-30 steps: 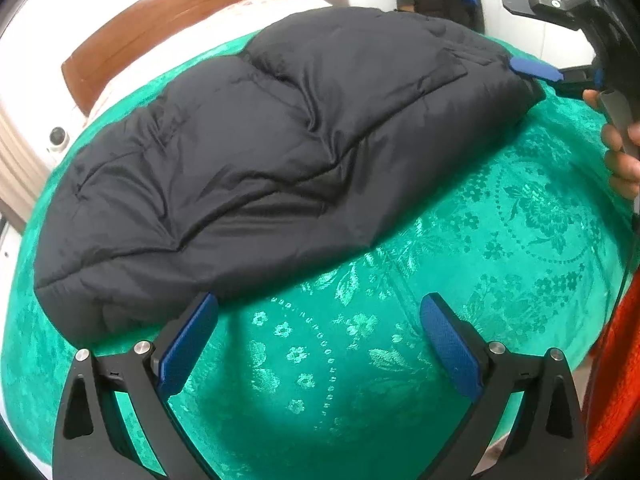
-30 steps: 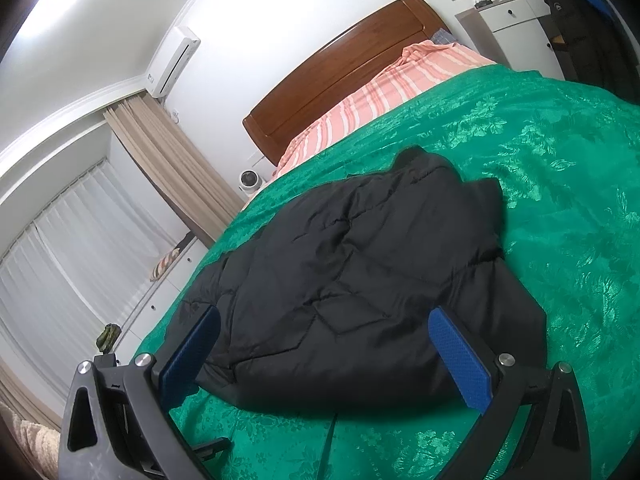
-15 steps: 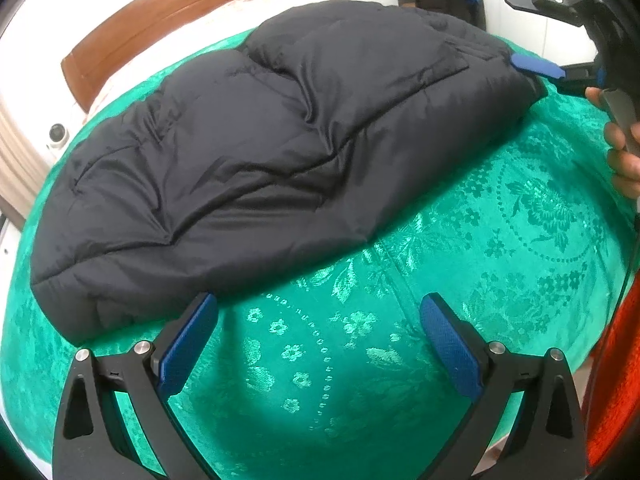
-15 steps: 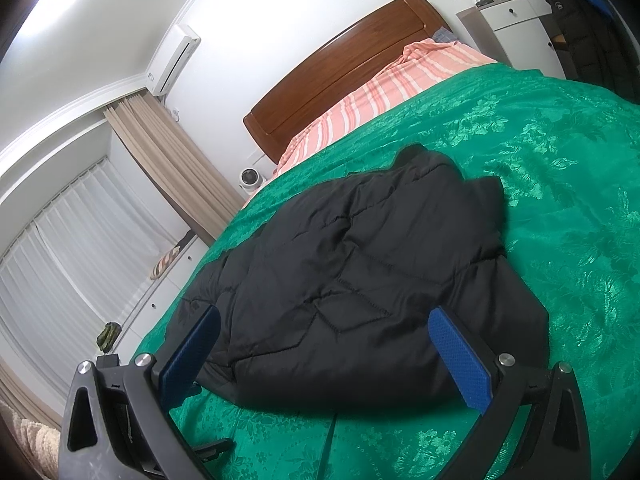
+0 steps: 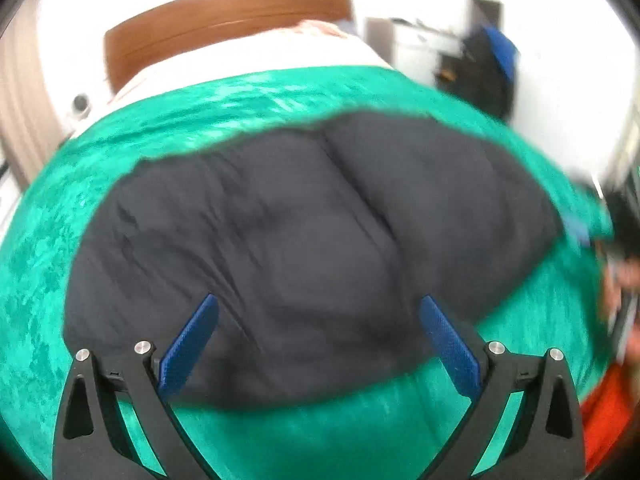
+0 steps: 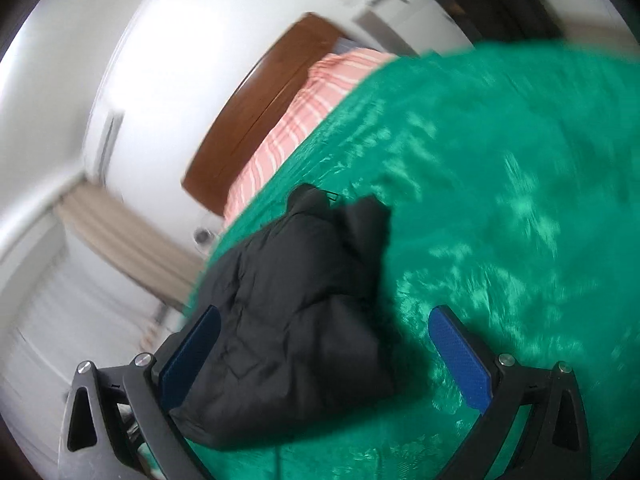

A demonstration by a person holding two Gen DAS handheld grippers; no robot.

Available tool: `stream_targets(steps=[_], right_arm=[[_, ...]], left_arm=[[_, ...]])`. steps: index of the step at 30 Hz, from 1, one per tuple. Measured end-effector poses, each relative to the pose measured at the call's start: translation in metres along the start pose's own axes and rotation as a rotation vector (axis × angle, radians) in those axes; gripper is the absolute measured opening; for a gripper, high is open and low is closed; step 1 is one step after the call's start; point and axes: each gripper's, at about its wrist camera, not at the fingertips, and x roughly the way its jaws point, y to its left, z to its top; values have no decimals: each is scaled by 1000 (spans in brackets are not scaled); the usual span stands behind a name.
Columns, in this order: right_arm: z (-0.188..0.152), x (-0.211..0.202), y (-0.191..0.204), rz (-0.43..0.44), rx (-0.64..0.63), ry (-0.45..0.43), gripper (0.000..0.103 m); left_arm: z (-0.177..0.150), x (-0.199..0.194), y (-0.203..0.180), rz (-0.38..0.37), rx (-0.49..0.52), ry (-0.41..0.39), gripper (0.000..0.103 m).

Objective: Fold large clothes

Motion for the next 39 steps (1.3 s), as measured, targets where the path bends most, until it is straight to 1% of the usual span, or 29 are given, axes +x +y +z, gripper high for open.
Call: stream_targets(steps=[2, 3, 4, 6, 7, 8, 9, 11, 14, 15, 16, 18, 19, 20, 21, 24, 26, 27, 28, 29, 30, 31, 33, 34, 35, 36, 37, 39], right_arm=[[2, 0, -10, 41, 69, -8, 102], [2, 0, -12, 58, 81, -10, 102], [3, 1, -11, 74, 83, -8, 102], [4, 7, -7, 84, 62, 10, 102], [5, 13, -5, 74, 45, 24, 102], [5, 21, -3, 57, 29, 47, 102], [6, 31, -3, 45, 23, 77, 102], [6, 51, -4, 24, 22, 146, 103], [6, 82, 6, -38, -43, 248, 103], [5, 90, 10, -51, -55, 276, 103], [6, 98, 13, -44, -53, 311, 102], [7, 107, 17, 7, 9, 368, 54], [7, 106, 23, 0, 27, 365, 50], [8, 102, 37, -21, -9, 353, 38], [8, 96, 60, -42, -76, 333, 34], [1, 87, 129, -93, -259, 281, 33], [-9, 85, 183, -143, -415, 242, 33], [-16, 84, 208, -157, -484, 227, 33], [-25, 87, 235, -164, -555, 211, 33], [-36, 90, 261, -166, -625, 198, 33], [-49, 95, 287, -167, -697, 191, 33], [-60, 101, 306, -167, -751, 189, 33], [-98, 120, 350, -173, -896, 198, 33], [-117, 130, 366, -179, -956, 207, 33], [-137, 141, 379, -185, -1015, 217, 33], [-165, 157, 395, -192, -1095, 231, 33], [-185, 169, 402, -197, -1152, 244, 33], [-245, 203, 412, -214, -1294, 308, 34]], left_arm=[[22, 12, 9, -17, -22, -16, 101], [35, 23, 10, 2, -10, -26, 101], [39, 30, 11, 14, -3, -28, 101], [48, 61, 11, 30, 27, 24, 101], [47, 81, 9, 43, 51, 76, 101], [40, 95, 5, 60, 75, 113, 101], [35, 103, 3, 66, 94, 114, 103], [26, 106, 1, 74, 117, 72, 103], [20, 108, 5, 53, 85, 66, 103], [19, 109, 7, 45, 77, 67, 103], [18, 110, 8, 41, 76, 67, 103], [19, 112, 5, 41, 75, 66, 102], [21, 112, 5, 40, 72, 67, 102], [22, 109, 7, 36, 69, 69, 102], [21, 110, 8, 33, 66, 71, 103], [18, 106, 10, 34, 68, 74, 102], [23, 105, 13, 29, 74, 98, 101], [27, 99, 18, 15, 77, 132, 100], [32, 94, 21, 1, 73, 144, 93], [35, 82, 31, -21, 53, 144, 92], [40, 59, 51, -39, 14, 117, 92], [42, 46, 64, -40, -9, 95, 94], [44, 3, 114, -17, -96, 16, 99], [41, -18, 144, 1, -156, -22, 99], [38, -29, 162, 10, -193, -38, 99], [30, -47, 196, 25, -267, -60, 99], [25, -54, 211, 33, -299, -68, 99], [7, -69, 248, 58, -366, -76, 99]])
